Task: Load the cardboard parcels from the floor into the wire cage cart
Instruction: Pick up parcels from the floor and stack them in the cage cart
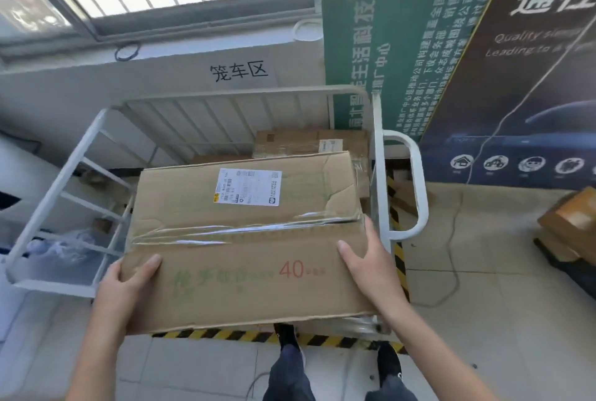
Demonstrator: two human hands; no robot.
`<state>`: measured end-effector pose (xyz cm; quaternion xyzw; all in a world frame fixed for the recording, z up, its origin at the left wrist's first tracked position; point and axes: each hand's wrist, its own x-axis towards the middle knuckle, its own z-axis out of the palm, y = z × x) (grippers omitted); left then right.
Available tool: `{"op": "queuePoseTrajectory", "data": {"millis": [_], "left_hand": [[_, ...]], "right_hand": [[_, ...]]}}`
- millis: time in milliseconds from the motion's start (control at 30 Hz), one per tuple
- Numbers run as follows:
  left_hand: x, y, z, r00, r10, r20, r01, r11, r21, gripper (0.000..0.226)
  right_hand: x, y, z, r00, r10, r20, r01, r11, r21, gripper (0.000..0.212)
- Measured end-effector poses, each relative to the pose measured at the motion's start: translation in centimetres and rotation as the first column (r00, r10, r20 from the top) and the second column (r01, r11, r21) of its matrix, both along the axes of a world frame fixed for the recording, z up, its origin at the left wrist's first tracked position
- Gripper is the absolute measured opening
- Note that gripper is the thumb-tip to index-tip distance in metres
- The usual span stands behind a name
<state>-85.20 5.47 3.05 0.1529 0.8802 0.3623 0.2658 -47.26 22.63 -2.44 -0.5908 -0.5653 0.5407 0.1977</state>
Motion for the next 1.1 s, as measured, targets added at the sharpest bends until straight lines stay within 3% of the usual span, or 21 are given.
{"op": "queuePoseTrajectory", "data": {"millis": [167, 300, 467, 600, 833, 900, 967, 1033, 1100], "left_hand": [[-7.9, 9.3, -7.5, 0.985, -0.127, 0.118, 0.130, 0.991, -0.020, 0.091], [-9.9, 14.3, -16.3, 0.953, -0.209, 0.218, 0.226, 0.973, -0.057, 0.074], [-10.0, 16.0, -27.9, 0.912, -0.126, 0.391, 0.228, 0.947, -0.226, 0.067], [-10.1, 15.8, -35.3, 0.900, -0.042, 0.433, 0.207, 0.916, -0.343, 0.056], [-8.3, 17.5, -45.9, 0.892, -0.048, 0.450, 0.224, 0.911, -0.347, 0.071], [-7.8, 17.3, -47.5, 0.903, -0.043, 0.427, 0.205, 0.918, -0.341, 0.074], [-7.6, 16.7, -47.8, 0.907, -0.057, 0.417, 0.215, 0.915, -0.342, 0.073], [-7.4, 16.1, -47.7, 0.915, -0.078, 0.395, 0.225, 0.913, -0.340, 0.071], [-6.7, 16.8, -47.2, 0.914, -0.108, 0.391, 0.245, 0.915, -0.320, 0.070]], "right_hand": [[-6.5, 4.3, -4.7, 0.988, -0.128, 0.083, 0.130, 0.991, -0.026, 0.079], [-8.9, 6.5, -10.7, 0.949, -0.229, 0.216, 0.261, 0.956, -0.132, 0.072], [-10.5, 6.3, -19.8, 0.878, -0.301, 0.372, 0.405, 0.881, -0.243, 0.067], [-11.2, 5.7, -27.0, 0.843, -0.272, 0.464, 0.437, 0.850, -0.296, 0.068], [-9.5, 8.3, -37.2, 0.802, -0.276, 0.529, 0.457, 0.855, -0.246, 0.073], [-9.5, 8.3, -38.6, 0.761, -0.287, 0.581, 0.416, 0.904, -0.099, 0.070], [-10.7, 7.0, -39.6, 0.706, -0.179, 0.685, 0.221, 0.975, 0.028, 0.070], [-12.5, 5.1, -39.9, 0.646, 0.069, 0.760, -0.060, 0.997, -0.040, 0.079], [-13.3, 4.3, -40.6, 0.555, 0.257, 0.791, -0.184, 0.965, -0.185, 0.078]]}}
